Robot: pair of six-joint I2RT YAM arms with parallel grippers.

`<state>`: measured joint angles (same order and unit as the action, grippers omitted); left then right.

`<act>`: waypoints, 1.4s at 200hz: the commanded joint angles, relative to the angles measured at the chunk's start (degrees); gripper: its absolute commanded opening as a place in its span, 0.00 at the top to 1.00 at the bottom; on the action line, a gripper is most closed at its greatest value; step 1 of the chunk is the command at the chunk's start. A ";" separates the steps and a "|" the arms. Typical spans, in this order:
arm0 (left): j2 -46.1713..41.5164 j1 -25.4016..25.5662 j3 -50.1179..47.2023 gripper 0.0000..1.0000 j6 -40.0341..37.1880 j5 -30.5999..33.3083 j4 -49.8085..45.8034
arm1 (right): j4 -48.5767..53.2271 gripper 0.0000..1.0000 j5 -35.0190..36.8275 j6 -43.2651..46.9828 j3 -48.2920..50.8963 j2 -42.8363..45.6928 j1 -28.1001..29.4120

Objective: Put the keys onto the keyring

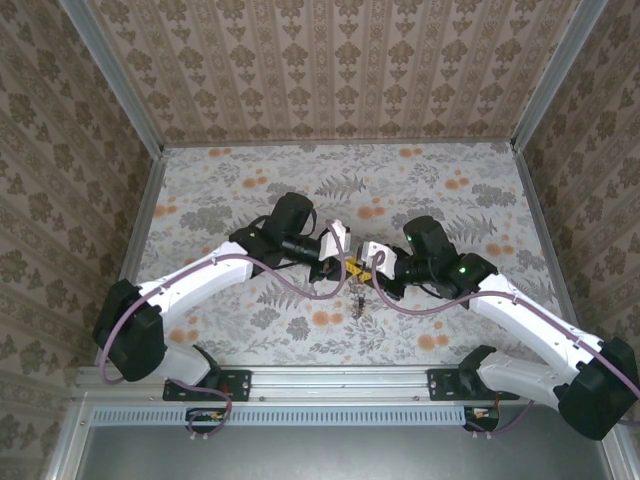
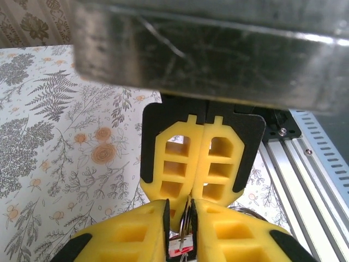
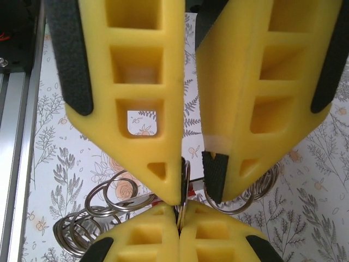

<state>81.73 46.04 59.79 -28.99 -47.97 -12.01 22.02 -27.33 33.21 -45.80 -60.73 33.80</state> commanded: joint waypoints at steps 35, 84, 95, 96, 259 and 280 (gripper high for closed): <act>0.45 -0.18 2.35 0.80 -4.62 0.33 -6.49 | -6.22 1.00 -1.33 -3.59 -0.34 1.62 0.39; -0.93 -1.55 1.02 0.98 -0.58 -1.92 -0.23 | -5.97 1.00 -1.75 -3.37 -0.08 1.32 0.74; -1.34 -1.70 0.92 0.98 -0.16 -2.27 0.87 | -5.70 1.00 -1.55 -3.24 0.02 1.23 0.74; -1.32 -1.68 0.93 0.98 -0.13 -2.24 0.90 | -5.73 1.00 -1.52 -3.16 0.02 1.23 0.74; -7.36 -5.55 -6.39 1.00 9.66 -17.10 20.68 | -9.01 0.69 -0.78 -6.46 6.03 13.84 0.56; -7.29 -5.37 -7.27 1.00 11.23 -17.33 22.89 | -11.80 0.69 -0.05 -7.53 6.16 15.28 0.49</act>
<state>75.57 40.73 53.65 -20.71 -61.43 5.63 13.93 -27.38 27.99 -40.32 -47.44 34.06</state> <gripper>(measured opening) 0.055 0.314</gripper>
